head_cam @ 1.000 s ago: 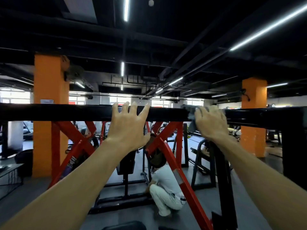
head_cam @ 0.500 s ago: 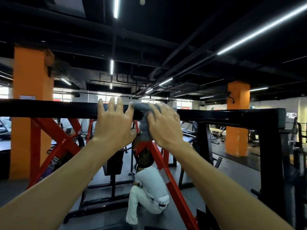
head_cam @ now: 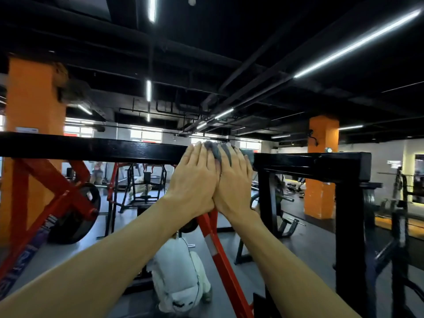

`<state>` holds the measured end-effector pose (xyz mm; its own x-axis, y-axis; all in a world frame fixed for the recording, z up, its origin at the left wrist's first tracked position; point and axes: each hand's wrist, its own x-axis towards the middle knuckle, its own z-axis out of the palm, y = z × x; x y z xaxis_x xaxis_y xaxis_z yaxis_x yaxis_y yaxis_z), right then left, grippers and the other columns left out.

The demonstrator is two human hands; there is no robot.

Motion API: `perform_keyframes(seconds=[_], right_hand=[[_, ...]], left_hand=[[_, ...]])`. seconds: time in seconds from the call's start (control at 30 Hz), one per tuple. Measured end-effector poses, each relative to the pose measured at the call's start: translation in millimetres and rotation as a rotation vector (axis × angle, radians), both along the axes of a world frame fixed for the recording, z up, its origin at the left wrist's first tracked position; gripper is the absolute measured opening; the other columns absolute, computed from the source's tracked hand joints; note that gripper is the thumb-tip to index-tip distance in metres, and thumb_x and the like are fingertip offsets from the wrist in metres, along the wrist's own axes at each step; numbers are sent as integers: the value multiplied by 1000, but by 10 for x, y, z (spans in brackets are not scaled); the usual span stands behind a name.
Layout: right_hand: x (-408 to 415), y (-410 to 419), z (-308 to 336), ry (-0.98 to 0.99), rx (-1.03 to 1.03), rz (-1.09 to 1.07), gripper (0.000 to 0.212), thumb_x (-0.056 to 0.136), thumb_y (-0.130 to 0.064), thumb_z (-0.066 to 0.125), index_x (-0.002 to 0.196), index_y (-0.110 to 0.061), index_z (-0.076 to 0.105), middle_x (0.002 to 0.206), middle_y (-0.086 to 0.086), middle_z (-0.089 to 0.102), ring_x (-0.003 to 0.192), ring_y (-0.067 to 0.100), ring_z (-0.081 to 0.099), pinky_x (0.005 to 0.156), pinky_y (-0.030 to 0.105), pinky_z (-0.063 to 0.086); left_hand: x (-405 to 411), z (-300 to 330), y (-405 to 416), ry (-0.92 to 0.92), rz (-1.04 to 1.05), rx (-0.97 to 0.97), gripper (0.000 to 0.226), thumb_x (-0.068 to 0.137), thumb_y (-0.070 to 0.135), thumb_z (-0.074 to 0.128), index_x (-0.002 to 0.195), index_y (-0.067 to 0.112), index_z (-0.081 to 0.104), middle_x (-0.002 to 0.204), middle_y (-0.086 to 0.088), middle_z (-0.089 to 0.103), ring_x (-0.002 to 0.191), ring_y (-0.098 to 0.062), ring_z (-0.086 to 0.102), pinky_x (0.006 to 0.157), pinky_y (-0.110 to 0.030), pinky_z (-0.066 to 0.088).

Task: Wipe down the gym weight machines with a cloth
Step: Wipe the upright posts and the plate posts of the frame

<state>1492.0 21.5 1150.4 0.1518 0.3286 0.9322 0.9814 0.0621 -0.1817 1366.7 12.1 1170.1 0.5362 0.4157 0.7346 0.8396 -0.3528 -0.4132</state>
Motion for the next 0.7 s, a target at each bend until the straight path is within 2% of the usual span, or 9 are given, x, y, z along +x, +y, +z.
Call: perform_keyframes(seconds=[0.1,0.17,0.27,0.33,0.4,0.5,0.6,0.63,0.7], right_hand=[[381,-105,24,-113,-4,73,51,108,-40,21,152,-25,42,154,-3,45,146,13,33,124,34,14],[867,-139,109,-106,-16,61,53,106,-41,19,148,-25,46,147,0,52,140,17,41,122,39,21],[1666,-150,222,91,-9,9,50,101,-39,23,134,-22,57,136,6,59,130,25,50,116,49,31],[1996,-115,314,247,-30,-51,51,98,-38,25,130,-19,60,138,8,57,132,26,47,116,50,29],[2041,-43,391,359,-68,-113,49,100,-35,28,135,-17,58,147,9,50,140,26,38,120,48,22],[1684,3,346,338,-72,-128,44,107,-32,31,143,-20,52,157,5,40,148,22,28,125,44,12],[1260,-5,15,142,26,-30,50,107,-37,25,151,-21,43,160,3,36,151,18,23,126,39,11],[1230,-13,-83,91,43,-3,53,107,-39,23,153,-22,39,161,2,34,152,18,21,126,37,10],[1362,-54,-134,4,55,15,52,107,-39,23,156,-24,36,161,0,35,152,14,23,126,34,10]], left_hand=[[324,-31,28,-53,3,29,93,96,51,42,158,-5,-1,167,-26,3,156,-39,-1,125,-54,5],[413,-61,74,-73,-9,42,95,95,55,42,159,1,-4,169,-20,4,156,-36,-1,123,-61,5],[527,-69,89,-68,-14,58,99,91,59,47,161,19,-10,170,-8,4,155,-41,7,116,-73,6],[608,-50,82,-44,3,60,99,91,63,48,160,30,-14,171,-4,3,153,-47,10,111,-79,6],[690,-14,70,-55,21,33,96,91,62,50,160,35,-12,170,-5,5,151,-51,11,107,-83,4],[876,-7,35,-71,32,30,89,94,55,51,162,23,3,168,-19,8,153,-47,8,112,-80,4],[1172,-56,5,-18,-2,68,84,100,44,44,157,-5,7,165,-30,8,155,-42,1,125,-59,2],[1263,-66,-4,-34,-21,71,84,101,44,44,156,-8,8,165,-31,9,155,-42,1,126,-56,3],[1400,-73,-4,-67,-44,66,90,97,48,49,158,-4,9,166,-26,9,156,-40,2,124,-60,7]])
